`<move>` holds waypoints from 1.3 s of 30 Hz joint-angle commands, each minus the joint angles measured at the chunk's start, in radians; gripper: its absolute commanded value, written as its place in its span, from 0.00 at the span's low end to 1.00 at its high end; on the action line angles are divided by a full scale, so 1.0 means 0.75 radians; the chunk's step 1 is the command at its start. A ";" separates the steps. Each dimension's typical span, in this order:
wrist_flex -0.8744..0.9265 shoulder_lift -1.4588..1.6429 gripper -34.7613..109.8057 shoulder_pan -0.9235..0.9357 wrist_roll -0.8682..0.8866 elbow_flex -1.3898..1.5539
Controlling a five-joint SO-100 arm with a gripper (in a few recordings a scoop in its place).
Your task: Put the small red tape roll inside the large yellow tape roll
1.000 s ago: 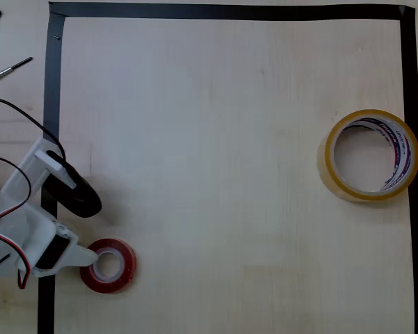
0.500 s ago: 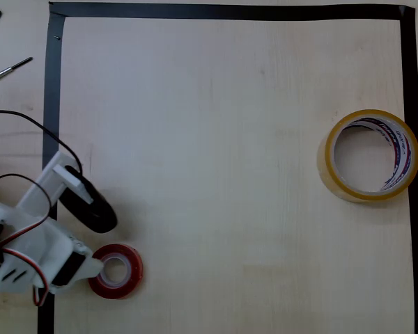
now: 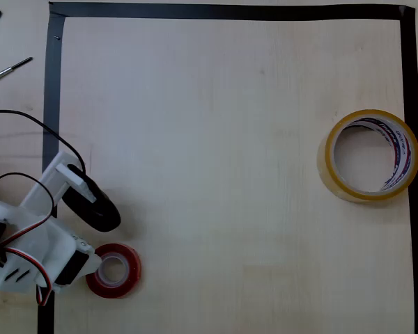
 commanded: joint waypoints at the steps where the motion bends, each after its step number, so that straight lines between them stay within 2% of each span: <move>1: 0.047 0.065 0.34 0.018 0.008 0.012; 13: 0.053 0.035 0.35 -0.008 0.006 0.008; 22: 0.145 -0.202 0.35 0.000 0.006 -0.172; 24: 0.162 -0.239 0.31 0.002 0.006 -0.205; 26: 0.168 -0.254 0.24 0.002 0.006 -0.221; 29: 0.170 -0.256 0.24 0.002 0.006 -0.221; 33: 0.166 -0.174 0.24 0.002 0.006 -0.188; 39: 0.151 0.182 0.24 -0.063 0.006 -0.063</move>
